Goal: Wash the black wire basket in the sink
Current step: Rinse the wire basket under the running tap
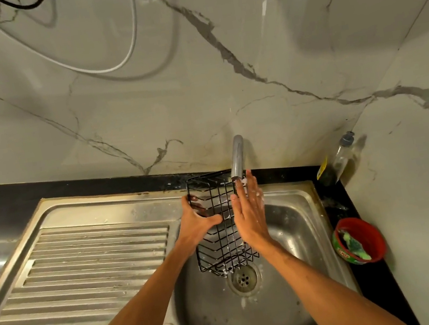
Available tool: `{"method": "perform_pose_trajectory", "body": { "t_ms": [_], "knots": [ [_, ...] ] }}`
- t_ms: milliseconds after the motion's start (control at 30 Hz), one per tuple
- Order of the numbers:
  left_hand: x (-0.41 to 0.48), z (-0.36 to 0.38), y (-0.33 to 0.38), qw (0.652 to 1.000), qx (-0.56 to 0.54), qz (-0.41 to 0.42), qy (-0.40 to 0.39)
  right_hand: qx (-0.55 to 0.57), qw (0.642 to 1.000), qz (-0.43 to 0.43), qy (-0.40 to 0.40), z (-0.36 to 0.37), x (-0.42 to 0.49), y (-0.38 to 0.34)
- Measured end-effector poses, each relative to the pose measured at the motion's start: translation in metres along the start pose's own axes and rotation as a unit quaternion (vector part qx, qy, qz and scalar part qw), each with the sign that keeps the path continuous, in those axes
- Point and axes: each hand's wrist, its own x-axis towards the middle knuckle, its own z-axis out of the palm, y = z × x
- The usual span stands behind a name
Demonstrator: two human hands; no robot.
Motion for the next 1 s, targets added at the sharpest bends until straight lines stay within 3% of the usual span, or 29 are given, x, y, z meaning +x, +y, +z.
{"method": "perform_pose_trajectory", "body": {
  "t_ms": [133,300,433,467,567,700,833,933,1000],
  "knots": [
    [-0.003,0.000,-0.007,0.997,0.062,0.055,0.001,0.105,0.990,0.088,0.034,0.001,-0.002,-0.016],
    [-0.002,0.001,-0.009,0.988,0.095,0.119,-0.006,0.104,0.986,0.060,0.114,-0.016,0.012,-0.012],
    [-0.003,0.009,-0.008,0.981,0.112,0.158,-0.005,-0.003,0.995,-0.096,0.026,-0.024,0.010,-0.027],
    [-0.004,0.010,-0.008,0.982,0.109,0.152,-0.001,-0.011,0.996,-0.087,0.013,-0.027,0.016,-0.020],
    [-0.003,0.009,-0.011,0.985,0.096,0.146,-0.001,0.017,0.998,0.054,0.011,-0.035,0.029,-0.005],
    [0.000,0.005,-0.010,0.983,0.082,0.166,0.015,-0.023,0.996,-0.085,0.016,-0.032,0.014,-0.015],
    [0.004,0.005,-0.008,0.982,0.088,0.169,0.021,-0.001,0.998,-0.062,0.030,-0.039,0.020,-0.022],
    [0.009,0.006,-0.005,0.979,0.102,0.174,0.013,-0.066,0.977,-0.197,-0.044,-0.036,0.013,-0.038],
    [0.008,0.004,-0.007,0.982,0.097,0.165,0.013,-0.062,0.977,-0.201,-0.038,-0.035,0.016,-0.036]
  ]
}}
